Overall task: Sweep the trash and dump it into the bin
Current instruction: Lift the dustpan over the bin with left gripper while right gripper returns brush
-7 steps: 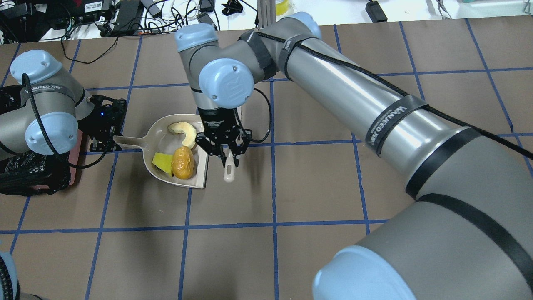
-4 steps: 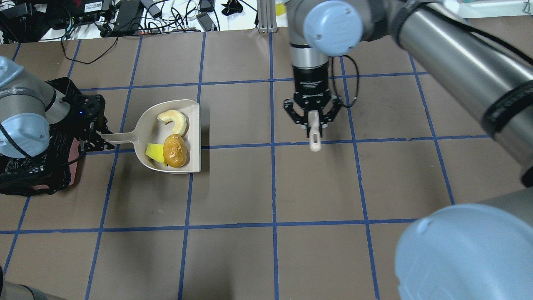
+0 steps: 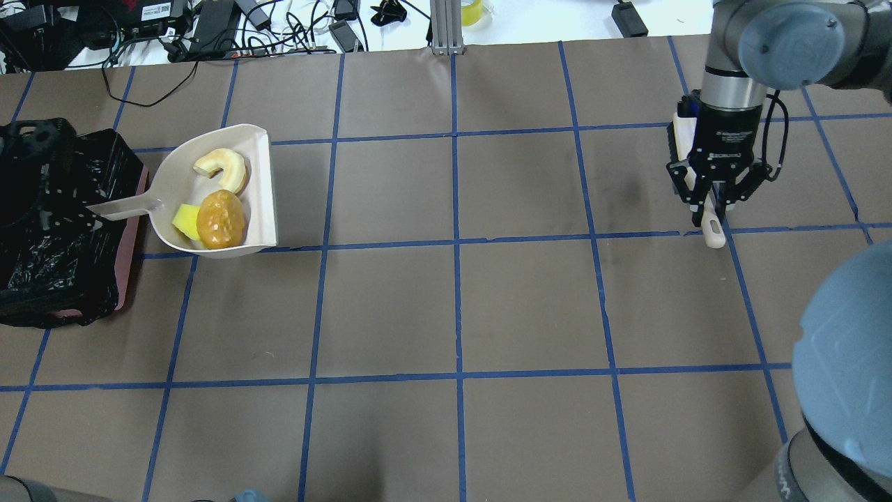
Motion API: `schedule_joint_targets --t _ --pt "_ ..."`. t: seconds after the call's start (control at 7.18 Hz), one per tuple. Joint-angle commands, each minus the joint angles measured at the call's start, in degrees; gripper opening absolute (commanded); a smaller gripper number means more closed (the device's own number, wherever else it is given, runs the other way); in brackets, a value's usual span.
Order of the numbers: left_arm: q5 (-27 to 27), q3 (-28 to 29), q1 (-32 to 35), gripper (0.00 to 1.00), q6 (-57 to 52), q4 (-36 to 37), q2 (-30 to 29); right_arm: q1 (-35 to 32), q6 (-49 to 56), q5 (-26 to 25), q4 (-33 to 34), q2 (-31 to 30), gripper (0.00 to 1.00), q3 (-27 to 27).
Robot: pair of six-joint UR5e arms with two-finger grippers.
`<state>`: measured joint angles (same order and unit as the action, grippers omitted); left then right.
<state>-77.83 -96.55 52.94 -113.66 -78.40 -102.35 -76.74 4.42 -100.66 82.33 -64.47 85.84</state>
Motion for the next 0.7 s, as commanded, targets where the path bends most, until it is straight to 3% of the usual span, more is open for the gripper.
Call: schedule_joint_targets --t 0.0,0.14,0.56 --pt "0.3 5.4 -7.5 0.00 -0.7 -6.1 1.2 6.3 9.0 -3.8 7.2 2.6 0.08 1.3" --pt "0.4 8.0 -11.5 0.00 -0.7 -9.2 0.7 6.5 9.8 -5.8 9.8 3.7 0.10 1.1" --pt "-2.6 16.9 -19.6 0.00 -5.0 -12.0 -3.7 6.3 11.9 -5.0 10.8 4.7 0.12 0.5"
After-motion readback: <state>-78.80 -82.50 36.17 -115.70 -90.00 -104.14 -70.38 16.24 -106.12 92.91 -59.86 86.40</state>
